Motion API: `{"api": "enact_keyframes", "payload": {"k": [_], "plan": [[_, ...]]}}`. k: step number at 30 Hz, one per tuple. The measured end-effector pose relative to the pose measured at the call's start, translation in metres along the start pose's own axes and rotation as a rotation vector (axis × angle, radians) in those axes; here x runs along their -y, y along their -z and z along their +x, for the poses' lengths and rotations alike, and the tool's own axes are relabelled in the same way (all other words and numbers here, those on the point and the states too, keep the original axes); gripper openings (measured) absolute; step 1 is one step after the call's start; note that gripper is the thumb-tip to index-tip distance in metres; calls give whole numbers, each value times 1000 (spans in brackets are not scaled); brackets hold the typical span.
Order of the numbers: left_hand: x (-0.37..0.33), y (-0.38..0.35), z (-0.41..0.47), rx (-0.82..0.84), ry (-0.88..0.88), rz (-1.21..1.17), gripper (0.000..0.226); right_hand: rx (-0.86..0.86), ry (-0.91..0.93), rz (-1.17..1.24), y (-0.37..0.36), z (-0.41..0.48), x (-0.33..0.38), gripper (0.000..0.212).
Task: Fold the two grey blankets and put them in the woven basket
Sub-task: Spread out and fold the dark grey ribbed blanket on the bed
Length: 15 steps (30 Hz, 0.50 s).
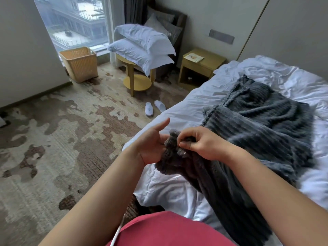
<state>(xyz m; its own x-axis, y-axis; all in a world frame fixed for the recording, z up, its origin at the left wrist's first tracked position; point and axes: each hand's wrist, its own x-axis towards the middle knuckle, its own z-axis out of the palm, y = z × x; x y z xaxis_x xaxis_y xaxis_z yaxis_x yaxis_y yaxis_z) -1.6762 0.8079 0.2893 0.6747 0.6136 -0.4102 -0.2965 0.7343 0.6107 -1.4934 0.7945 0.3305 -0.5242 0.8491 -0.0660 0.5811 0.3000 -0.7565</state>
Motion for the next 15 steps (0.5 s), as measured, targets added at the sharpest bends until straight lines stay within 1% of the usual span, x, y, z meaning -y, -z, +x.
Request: {"api": "enact_keyframes", "payload": {"k": [3,5,7,8,9,11,13,15], "plan": [[5,-2,-10,87,-64,95,47,-179,4,52,-5,2,-4,31],[15,-5,-10,128,-131,165,38,-265,2,66,-9,5,-5,34],[23,-5,-8,93,-219,233,38,-353,-45,110,-15,9,-7,31],[26,-5,-5,33,-259,276,39,-420,-92,136,-16,10,-7,26],[27,-5,-3,-67,-289,320,35,-497,-143,138,-16,11,-9,21],[27,-2,0,-336,-308,350,25,-613,-226,53,-13,12,-12,9],[25,4,4,-533,-309,338,20,-609,-276,-75,-7,10,-12,7],[25,7,6,-598,-315,342,16,-530,-316,-123,-1,5,-4,7]]}}
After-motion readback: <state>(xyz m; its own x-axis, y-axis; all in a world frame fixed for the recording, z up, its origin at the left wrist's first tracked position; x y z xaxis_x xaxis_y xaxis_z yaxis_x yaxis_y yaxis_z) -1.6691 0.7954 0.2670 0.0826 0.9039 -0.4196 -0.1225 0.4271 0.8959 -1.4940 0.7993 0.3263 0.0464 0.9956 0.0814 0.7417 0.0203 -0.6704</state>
